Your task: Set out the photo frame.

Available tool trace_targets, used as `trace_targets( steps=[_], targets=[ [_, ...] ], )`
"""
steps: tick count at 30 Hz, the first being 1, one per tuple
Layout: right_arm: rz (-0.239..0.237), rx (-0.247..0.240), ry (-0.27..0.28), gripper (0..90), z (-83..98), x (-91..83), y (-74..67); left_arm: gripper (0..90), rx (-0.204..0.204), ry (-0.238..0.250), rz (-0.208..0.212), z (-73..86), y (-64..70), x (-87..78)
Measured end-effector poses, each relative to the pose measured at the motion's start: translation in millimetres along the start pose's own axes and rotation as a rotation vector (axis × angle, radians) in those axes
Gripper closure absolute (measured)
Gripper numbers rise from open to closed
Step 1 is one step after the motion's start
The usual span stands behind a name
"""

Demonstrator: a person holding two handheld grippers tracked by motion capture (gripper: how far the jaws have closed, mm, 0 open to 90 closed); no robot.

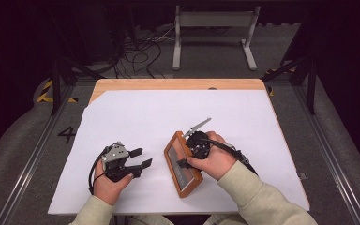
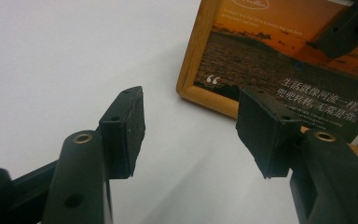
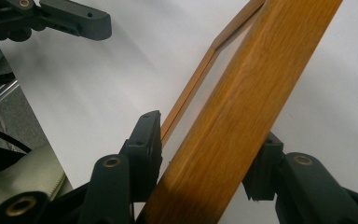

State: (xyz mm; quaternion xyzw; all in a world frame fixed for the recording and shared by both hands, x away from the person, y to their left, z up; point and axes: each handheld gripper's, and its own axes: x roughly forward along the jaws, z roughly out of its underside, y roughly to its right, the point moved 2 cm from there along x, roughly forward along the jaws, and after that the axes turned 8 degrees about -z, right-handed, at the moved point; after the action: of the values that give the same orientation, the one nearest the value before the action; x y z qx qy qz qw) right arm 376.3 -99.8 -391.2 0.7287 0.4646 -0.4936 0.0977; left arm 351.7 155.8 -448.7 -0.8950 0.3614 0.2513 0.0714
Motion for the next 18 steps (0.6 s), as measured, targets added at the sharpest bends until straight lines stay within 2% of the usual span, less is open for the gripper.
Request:
trace_targets(
  steps=[8, 12, 18],
  targets=[
    [0.015, 0.013, -0.012, 57.2, -0.7, -0.3, -0.7, 42.3, -0.006, 0.002, 0.004, 0.2, 0.1, -0.5],
    [0.016, 0.012, -0.016, 58.2, -1.2, -0.8, -0.4, 42.0, 0.006, 0.005, 0.004, -0.5, 0.1, -0.7],
    [0.004, 0.038, -0.012, 62.6, -2.2, -1.9, 0.9, 42.0, -0.006, 0.008, 0.008, 0.0, 0.3, -0.9]
  ],
)
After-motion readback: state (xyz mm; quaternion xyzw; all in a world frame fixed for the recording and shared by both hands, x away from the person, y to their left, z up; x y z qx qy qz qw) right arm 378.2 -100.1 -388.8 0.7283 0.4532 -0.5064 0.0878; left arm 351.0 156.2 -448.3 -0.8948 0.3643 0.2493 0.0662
